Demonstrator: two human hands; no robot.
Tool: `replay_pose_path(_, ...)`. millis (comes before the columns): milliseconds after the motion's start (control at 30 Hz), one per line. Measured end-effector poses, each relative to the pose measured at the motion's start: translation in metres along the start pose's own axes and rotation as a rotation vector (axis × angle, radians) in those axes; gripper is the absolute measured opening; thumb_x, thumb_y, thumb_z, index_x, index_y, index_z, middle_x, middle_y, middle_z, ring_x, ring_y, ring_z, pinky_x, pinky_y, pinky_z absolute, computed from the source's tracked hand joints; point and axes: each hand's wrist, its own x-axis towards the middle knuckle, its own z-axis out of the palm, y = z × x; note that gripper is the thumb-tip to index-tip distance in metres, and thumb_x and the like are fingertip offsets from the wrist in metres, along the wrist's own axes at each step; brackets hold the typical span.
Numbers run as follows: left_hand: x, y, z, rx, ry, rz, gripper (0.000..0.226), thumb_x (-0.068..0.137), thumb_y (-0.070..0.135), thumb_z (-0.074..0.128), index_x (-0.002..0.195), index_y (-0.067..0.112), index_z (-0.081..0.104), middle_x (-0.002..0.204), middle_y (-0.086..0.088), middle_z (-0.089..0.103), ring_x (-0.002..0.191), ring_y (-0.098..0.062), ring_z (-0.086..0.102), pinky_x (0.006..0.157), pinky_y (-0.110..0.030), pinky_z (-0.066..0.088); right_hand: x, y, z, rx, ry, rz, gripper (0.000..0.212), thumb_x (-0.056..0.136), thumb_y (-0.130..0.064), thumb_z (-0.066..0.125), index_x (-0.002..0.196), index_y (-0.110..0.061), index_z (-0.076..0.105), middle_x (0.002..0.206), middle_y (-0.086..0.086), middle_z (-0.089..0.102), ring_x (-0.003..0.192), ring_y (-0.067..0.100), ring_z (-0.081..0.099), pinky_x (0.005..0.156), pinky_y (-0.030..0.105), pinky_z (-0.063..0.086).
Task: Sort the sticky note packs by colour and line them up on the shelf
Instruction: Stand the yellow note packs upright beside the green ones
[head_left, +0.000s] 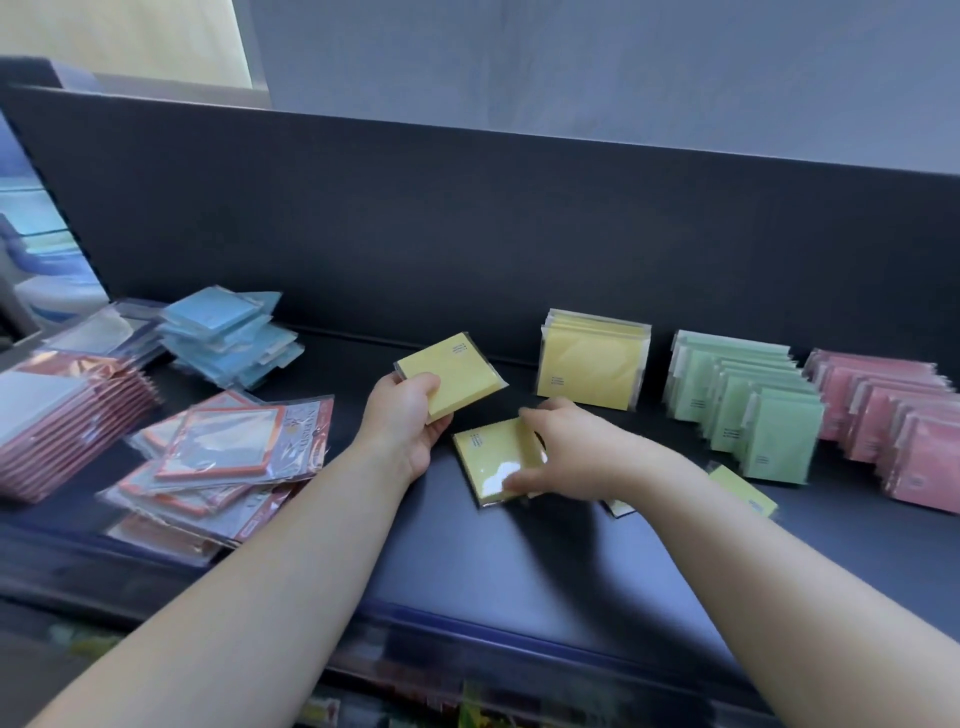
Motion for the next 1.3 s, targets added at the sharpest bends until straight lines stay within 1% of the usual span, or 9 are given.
replay_pose_path(133, 0.002, 0.000, -0.002, 0.002, 0.017, 0.049, 0.046, 0.093, 0.000, 0.048, 0.135, 0.017, 0.039, 0.123, -0.010, 0.058, 0.097, -0.024, 0.062, 0.065, -0.032, 0.050, 0.000, 0.001, -0.002, -0.030, -0.139, -0.066, 0.105, 0.072, -0.054, 0.074, 0.152, -0.020, 0.015, 0.158, -0.006, 0.011, 0.141, 0.017, 0.027, 0.113, 0.029, 0.028)
replay_pose_path(333, -0.004, 0.000, 0.000, 0.148, 0.007, 0.105, 0.024, 0.094, 0.005, 0.050, 0.116, 0.010, 0.046, 0.103, -0.009, 0.060, 0.083, -0.019, 0.062, 0.066, -0.033, 0.054, 0.015, -0.006, 0.017, -0.047, 0.154, 0.090, 0.079, 0.067, -0.066, 0.070, 0.120, -0.013, 0.048, 0.118, 0.006, 0.048, 0.109, 0.026, 0.051, 0.088, 0.036, 0.047)
replay_pose_path(567, -0.002, -0.010, -0.007, 1.064, -0.016, 0.393, 0.012, 0.088, 0.030, 0.056, 0.085, 0.018, 0.057, 0.088, 0.000, 0.062, 0.082, -0.020, 0.058, 0.069, -0.033, 0.049, 0.010, 0.005, 0.005, 0.214, 0.195, 0.181, 0.087, 0.075, -0.054, 0.072, 0.138, -0.007, 0.033, 0.127, 0.010, 0.050, 0.111, 0.025, 0.051, 0.080, 0.029, 0.042)
replay_pose_path(700, 0.001, -0.011, -0.008, 1.297, -0.036, 0.433, 0.029, 0.086, 0.035, 0.055, 0.111, 0.023, 0.059, 0.117, -0.002, 0.058, 0.110, -0.025, 0.054, 0.089, -0.037, 0.048, 0.007, 0.006, 0.003, 0.008, 0.196, 0.248, 0.054, 0.085, -0.064, 0.051, 0.087, -0.011, 0.055, 0.094, 0.007, 0.057, 0.095, 0.027, 0.053, 0.070, 0.033, 0.040)
replay_pose_path(800, 0.000, -0.014, -0.006, 1.346, -0.120, 0.446, 0.052, 0.089, 0.033, 0.055, 0.137, 0.017, 0.047, 0.133, -0.003, 0.056, 0.122, -0.024, 0.051, 0.098, -0.035, 0.044, 0.008, 0.000, 0.007, -0.249, 0.184, 0.278, 0.064, 0.090, -0.070, 0.027, 0.069, -0.012, 0.046, 0.090, 0.007, 0.055, 0.103, 0.030, 0.046, 0.077, 0.037, 0.033)
replay_pose_path(900, -0.002, -0.015, -0.003, 1.333, -0.160, 0.471, 0.052, 0.090, 0.031, 0.057, 0.138, 0.015, 0.047, 0.125, 0.000, 0.061, 0.116, -0.020, 0.055, 0.091, -0.027, 0.044, 0.014, -0.004, 0.009, -0.235, 0.168, 0.275, 0.065, 0.092, -0.067, 0.022, 0.091, -0.011, 0.056, 0.109, 0.011, 0.059, 0.109, 0.031, 0.045, 0.080, 0.038, 0.033)
replay_pose_path(1033, -0.003, -0.012, -0.005, 1.262, -0.129, 0.442, 0.045, 0.088, 0.027, 0.057, 0.132, 0.016, 0.054, 0.106, 0.005, 0.066, 0.103, -0.017, 0.059, 0.077, -0.023, 0.041, 0.022, -0.004, 0.011, 0.004, 0.181, 0.315, 0.057, 0.095, -0.056, 0.036, 0.120, -0.006, 0.050, 0.123, 0.015, 0.052, 0.115, 0.034, 0.046, 0.090, 0.039, 0.040)
replay_pose_path(1167, -0.004, -0.014, -0.005, 1.143, -0.170, 0.397, 0.064, 0.083, 0.024, 0.065, 0.142, 0.013, 0.041, 0.095, 0.005, 0.066, 0.096, -0.020, 0.063, 0.085, -0.031, 0.049, 0.026, -0.002, 0.004, 0.425, 0.288, 0.252, 0.046, 0.090, -0.032, 0.057, 0.128, -0.011, 0.042, 0.119, 0.008, 0.058, 0.104, 0.025, 0.056, 0.076, 0.028, 0.042)
replay_pose_path(1300, -0.005, -0.014, -0.005, 1.079, -0.181, 0.441, 0.066, 0.083, 0.023, 0.066, 0.142, 0.012, 0.040, 0.115, 0.000, 0.060, 0.106, -0.017, 0.059, 0.095, -0.033, 0.048, 0.024, 0.003, -0.014, 0.463, 0.439, 0.068, 0.043, 0.082, -0.015, 0.063, 0.121, -0.028, 0.050, 0.102, -0.005, 0.060, 0.085, 0.013, 0.056, 0.067, 0.023, 0.039)
